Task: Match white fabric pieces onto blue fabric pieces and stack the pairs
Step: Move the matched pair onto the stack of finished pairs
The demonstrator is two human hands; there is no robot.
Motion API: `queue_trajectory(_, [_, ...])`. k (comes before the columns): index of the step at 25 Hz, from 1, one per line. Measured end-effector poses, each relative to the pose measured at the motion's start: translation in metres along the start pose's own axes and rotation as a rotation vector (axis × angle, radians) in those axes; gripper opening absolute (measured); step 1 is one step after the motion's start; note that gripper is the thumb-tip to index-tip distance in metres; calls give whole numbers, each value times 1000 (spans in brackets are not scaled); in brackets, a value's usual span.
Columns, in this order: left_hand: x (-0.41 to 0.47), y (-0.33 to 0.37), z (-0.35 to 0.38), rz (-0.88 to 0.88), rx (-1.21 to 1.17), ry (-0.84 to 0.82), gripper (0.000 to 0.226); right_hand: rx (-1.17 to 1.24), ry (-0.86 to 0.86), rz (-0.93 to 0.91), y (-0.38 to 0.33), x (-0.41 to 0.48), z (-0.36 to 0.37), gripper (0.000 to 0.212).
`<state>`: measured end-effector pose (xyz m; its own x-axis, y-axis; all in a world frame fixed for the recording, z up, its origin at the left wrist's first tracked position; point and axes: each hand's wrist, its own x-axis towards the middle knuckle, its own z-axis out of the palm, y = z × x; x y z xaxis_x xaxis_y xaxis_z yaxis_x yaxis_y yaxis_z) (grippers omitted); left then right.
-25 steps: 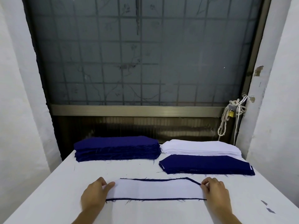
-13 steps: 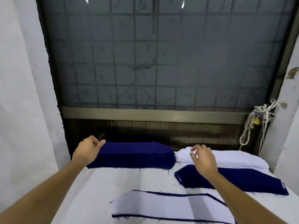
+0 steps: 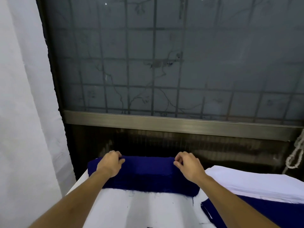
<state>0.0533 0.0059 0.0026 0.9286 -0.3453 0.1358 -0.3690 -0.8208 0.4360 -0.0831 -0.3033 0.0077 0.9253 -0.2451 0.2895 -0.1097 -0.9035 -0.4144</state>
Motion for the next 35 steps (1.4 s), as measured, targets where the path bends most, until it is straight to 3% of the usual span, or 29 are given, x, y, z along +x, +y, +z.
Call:
queue_trajectory(2, [8,-3,10,-16,19,-14,29,9,-28,-18,-4,11,16,13])
queue_trajectory(5, [16,-5,21,-44,-55,-11,6,-21,-39,-58,-10,24,37,15])
queue_trajectory(7, [19,-7,23,-29,-35,-55,9,-51,-41,-74,-16,30,51,19])
queue_trajectory(11, [11,-7,24,157,112,-5,4,-77,-47,-132,-34,40,72,31])
queue_trajectory(16, [2,-14,31,268,274,61,31,-27,-67,-252,-69,50,91,48])
queue_trajectory(20, [-8,-20,32,368,355,79,28,-18,-12,-284,-87,51,97,30])
queue_trajectory(22, [-10,-20,31,398,266,95,16,15,11,-289,-90,50,97,23])
queue_trajectory(23, [-10,-18,29,390,199,92,8,36,17,-295,-91,48,96,22])
queue_trajectory(27, [-1,1,18,328,3,-5,51,47,1,-337,-93,44,87,23])
queue_trajectory(31, [8,14,-2,308,72,35,24,42,-21,-279,-83,41,70,21])
queue_trajectory(35, [3,3,-25,215,11,54,19,-23,-41,-131,-54,31,42,35])
